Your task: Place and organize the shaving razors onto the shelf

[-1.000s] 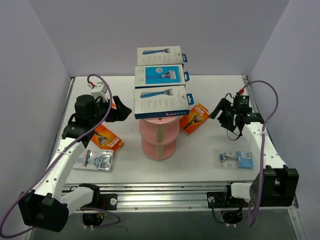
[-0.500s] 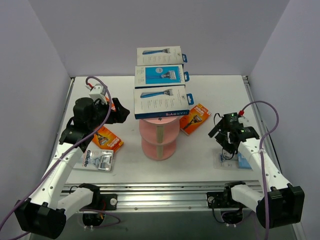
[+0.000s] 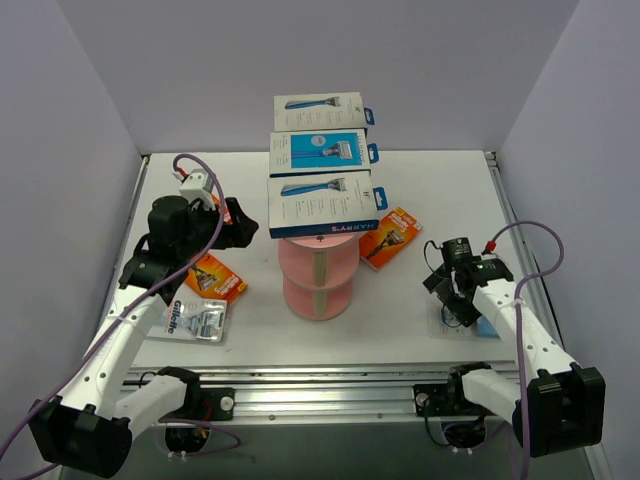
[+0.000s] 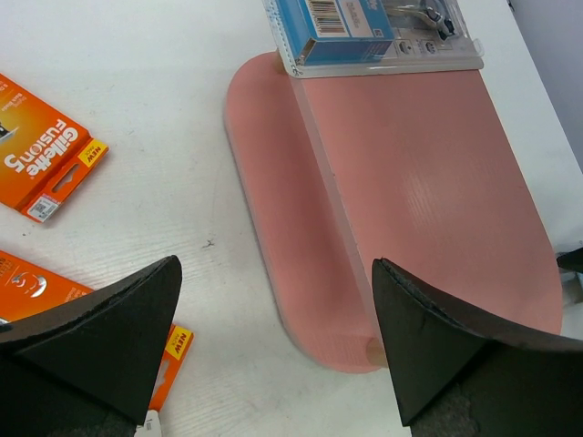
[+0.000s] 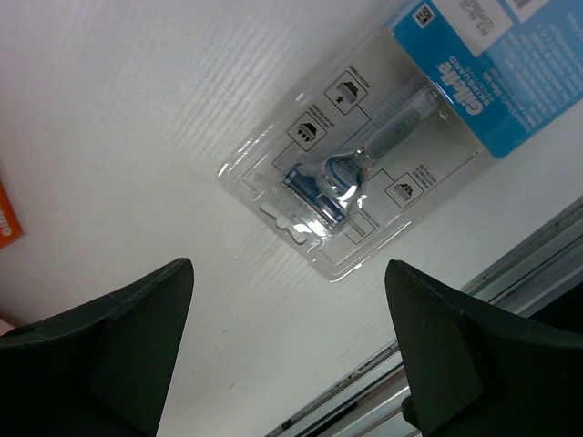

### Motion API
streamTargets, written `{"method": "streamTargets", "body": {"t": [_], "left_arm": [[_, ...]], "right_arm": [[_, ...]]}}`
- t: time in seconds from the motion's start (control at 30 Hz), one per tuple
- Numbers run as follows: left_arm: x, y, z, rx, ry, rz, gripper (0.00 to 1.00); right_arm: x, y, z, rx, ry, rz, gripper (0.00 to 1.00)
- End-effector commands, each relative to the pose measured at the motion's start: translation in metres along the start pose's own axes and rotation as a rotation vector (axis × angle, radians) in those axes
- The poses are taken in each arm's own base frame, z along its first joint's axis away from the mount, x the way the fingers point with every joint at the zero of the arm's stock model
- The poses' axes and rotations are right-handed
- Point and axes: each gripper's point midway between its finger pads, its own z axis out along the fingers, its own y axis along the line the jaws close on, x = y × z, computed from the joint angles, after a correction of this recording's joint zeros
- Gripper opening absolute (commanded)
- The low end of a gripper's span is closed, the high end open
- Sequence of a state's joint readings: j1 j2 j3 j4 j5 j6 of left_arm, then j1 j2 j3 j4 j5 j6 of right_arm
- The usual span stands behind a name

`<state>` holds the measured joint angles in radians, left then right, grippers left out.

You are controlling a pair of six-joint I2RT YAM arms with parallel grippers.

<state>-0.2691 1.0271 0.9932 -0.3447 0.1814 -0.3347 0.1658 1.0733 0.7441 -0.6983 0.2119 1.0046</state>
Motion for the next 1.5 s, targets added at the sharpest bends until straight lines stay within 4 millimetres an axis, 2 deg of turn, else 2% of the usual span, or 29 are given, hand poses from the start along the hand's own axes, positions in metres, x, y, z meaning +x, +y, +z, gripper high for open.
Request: {"method": "streamTargets", "body": {"t": [0.0, 0.07, 0.27, 0.57, 0.73, 0.93, 1.13, 1.23, 1.3, 1.47], "left_arm": [[-0.001, -0.003, -0.003, 0.002, -0.011, 0.026, 0.94], [-0.002, -0.003, -0.004, -0.002, -0.012, 0.029, 0.94], [-0.003, -0.001, -0.005, -0.016, -0.017, 0.034, 0.94], [-0.002, 0.0, -0.005, -0.022, -0.009, 0.041, 0.94], [-0.001, 0.0, -0.005, -0.02, -0.002, 0.043, 0.94], [-0.002, -0.001, -0.005, -0.017, -0.001, 0.042, 0.94], [-0.001, 0.0, -0.004, -0.022, 0.004, 0.046, 0.94], [-0.001, 0.001, -0.004, -0.025, 0.006, 0.048, 0.94], [-0.001, 0.002, -0.004, -0.029, 0.006, 0.048, 0.94], [-0.001, 0.004, -0.004, -0.04, 0.008, 0.054, 0.94]], "right_arm": [[0.007, -0.024, 0.008, 0.091, -0.018, 0.017, 0.82], [0.013, -0.03, 0.014, 0.105, -0.007, 0.014, 0.82], [0.017, -0.027, 0.026, 0.079, -0.012, 0.038, 0.87], [0.02, -0.021, 0.056, 0.08, 0.011, 0.046, 0.86], [0.011, -0.017, 0.065, 0.084, 0.004, 0.041, 0.86], [0.01, -0.011, 0.074, 0.064, 0.03, -0.027, 0.83], [0.022, 0.002, 0.091, 0.011, 0.106, -0.133, 0.66], [0.019, 0.011, 0.094, -0.015, 0.105, -0.151, 0.62], [0.016, 0.021, 0.092, -0.051, 0.102, -0.159, 0.58], [-0.003, 0.061, 0.082, -0.19, 0.063, -0.239, 0.5]]}}
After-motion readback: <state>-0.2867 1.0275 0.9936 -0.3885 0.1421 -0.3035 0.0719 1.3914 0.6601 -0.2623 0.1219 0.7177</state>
